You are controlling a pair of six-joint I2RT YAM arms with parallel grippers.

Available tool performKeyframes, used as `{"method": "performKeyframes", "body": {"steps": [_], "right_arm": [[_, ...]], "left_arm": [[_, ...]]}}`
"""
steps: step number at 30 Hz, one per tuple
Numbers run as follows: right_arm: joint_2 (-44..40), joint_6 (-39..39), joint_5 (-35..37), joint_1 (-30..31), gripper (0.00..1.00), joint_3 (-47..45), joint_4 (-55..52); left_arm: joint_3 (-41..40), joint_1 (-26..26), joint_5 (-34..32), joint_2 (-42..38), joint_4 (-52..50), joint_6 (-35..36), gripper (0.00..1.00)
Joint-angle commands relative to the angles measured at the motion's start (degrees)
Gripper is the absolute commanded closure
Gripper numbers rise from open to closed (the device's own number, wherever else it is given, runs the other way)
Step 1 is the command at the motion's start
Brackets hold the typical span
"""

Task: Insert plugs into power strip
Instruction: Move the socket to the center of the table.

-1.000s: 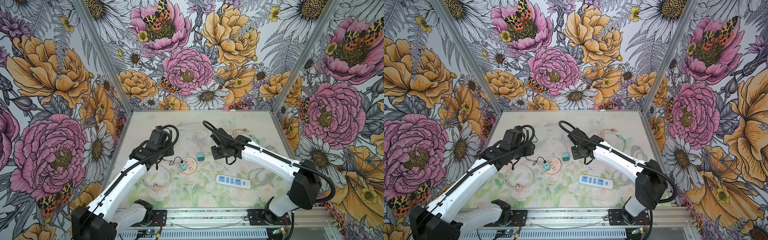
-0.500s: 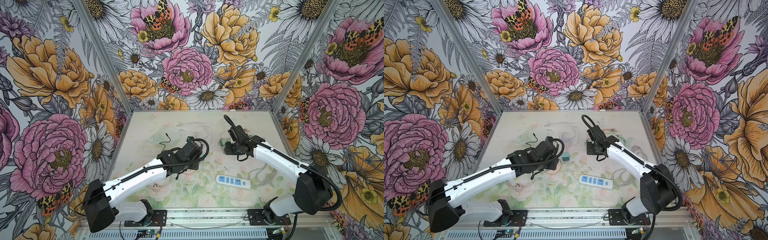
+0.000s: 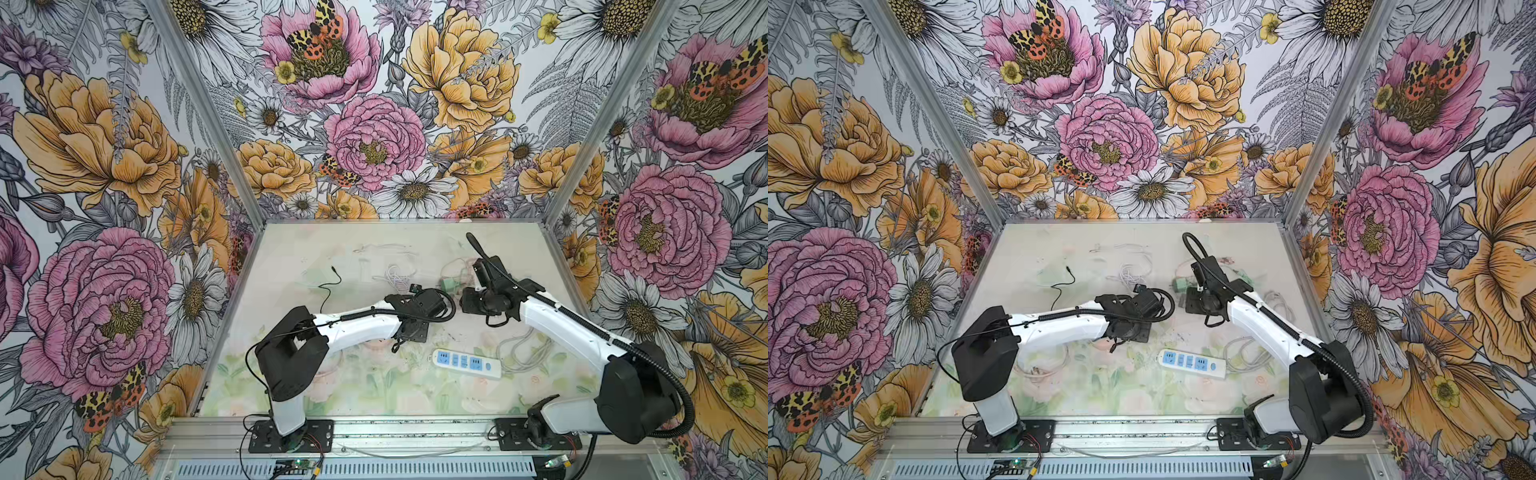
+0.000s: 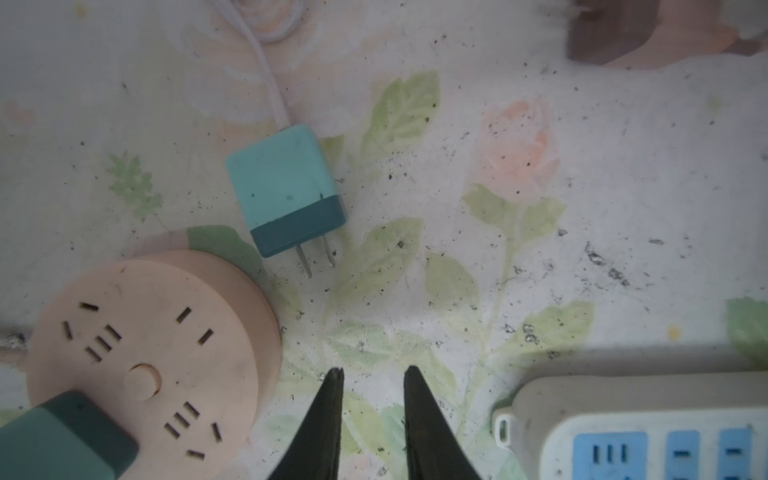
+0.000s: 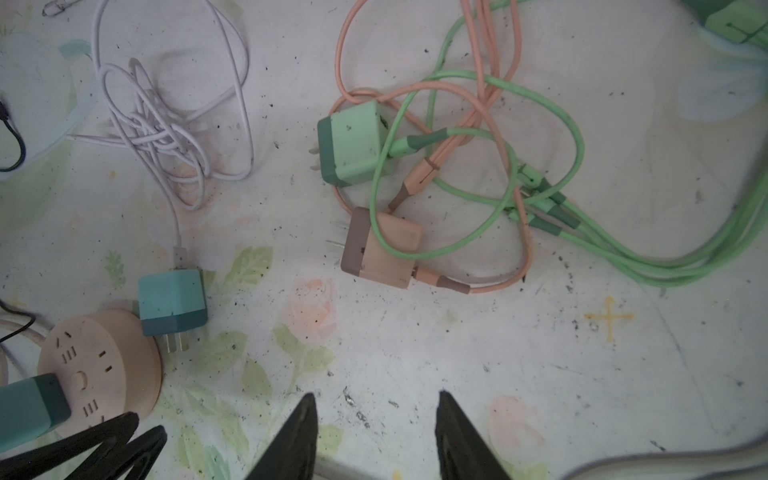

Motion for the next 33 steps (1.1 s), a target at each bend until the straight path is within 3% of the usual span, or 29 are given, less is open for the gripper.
{"method": "performKeyframes", "body": {"steps": [1, 7, 16, 33], "right_arm": [[-1.8, -1.0, -0.9, -0.6, 0.52, -0.7, 1.5], [-1.4, -1.1, -1.4, -1.1, 0.53, -0.8, 1.8], [-0.5, -0.8, -2.9, -1.2, 0.54, -0.8, 2.5], [1.4, 0.0, -6.9, -1.1, 0.55, -1.2, 4.0]], "left_arm": [[0.2, 1.1, -0.6, 0.2, 1.9, -1.5, 0.73], [-0.3, 1.8, -0.5, 4.7, 2.1, -1.4, 0.73], [-5.0, 2.4, -1.8, 4.0, 2.4, -2.9, 0.74], [-16.1, 5.1, -2.1, -8.2, 2.2, -3.3, 0.74]]}}
